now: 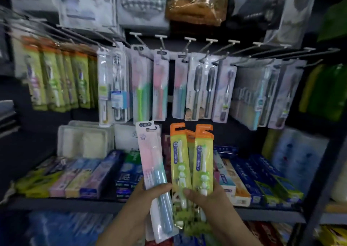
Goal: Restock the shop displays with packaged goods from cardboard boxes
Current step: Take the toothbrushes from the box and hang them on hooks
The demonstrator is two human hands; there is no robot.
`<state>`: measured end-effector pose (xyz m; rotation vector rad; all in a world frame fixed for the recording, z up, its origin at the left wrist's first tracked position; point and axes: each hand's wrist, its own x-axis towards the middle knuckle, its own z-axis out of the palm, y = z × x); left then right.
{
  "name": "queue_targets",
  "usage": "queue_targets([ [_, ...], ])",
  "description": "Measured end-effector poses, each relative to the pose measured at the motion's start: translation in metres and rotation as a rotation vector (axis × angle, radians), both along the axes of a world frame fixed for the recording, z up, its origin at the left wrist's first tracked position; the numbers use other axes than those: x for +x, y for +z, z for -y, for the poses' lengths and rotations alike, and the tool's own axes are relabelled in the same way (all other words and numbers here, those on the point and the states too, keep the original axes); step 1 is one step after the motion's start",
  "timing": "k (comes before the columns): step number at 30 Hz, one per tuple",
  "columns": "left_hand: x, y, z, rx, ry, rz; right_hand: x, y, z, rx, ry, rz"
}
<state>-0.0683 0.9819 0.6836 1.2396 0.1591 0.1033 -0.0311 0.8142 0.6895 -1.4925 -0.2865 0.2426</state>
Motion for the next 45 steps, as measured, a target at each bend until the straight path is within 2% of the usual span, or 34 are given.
queue_targets([
  [6,0.015,0.016,-0.076,-0.034,-0.069,-0.005,0.015,0.024,-0.081,0.001,0.048,0.098],
  [9,0.024,0.022,-0.107,-0.051,-0.061,-0.02,0.023,0.028,-0.105,0.024,-0.015,0.105],
  [12,0.034,0.026,-0.125,-0.029,-0.143,0.032,0.03,0.028,-0.117,0.001,-0.067,0.112],
  [15,0.033,0.036,-0.122,-0.015,-0.162,0.058,0.03,0.032,-0.122,-0.034,-0.044,0.127],
  [19,0.037,0.04,-0.105,-0.1,-0.212,0.076,0.029,0.031,-0.121,-0.084,0.05,0.182],
  [24,0.039,0.042,-0.081,-0.158,-0.317,0.109,0.024,0.033,-0.107,-0.101,-0.027,0.233],
  [29,0.039,0.047,-0.056,-0.08,-0.312,0.163,0.026,0.036,-0.091,-0.152,-0.062,0.263],
  [33,0.039,0.054,-0.047,-0.011,-0.294,0.2,0.028,0.036,-0.084,-0.177,-0.056,0.152],
  [39,0.036,0.059,-0.036,0.075,-0.278,0.156,0.028,0.052,-0.079,-0.173,-0.051,0.166],
  [45,0.044,0.059,-0.025,0.153,-0.132,0.134,0.035,0.058,-0.069,-0.207,-0.057,0.241],
])
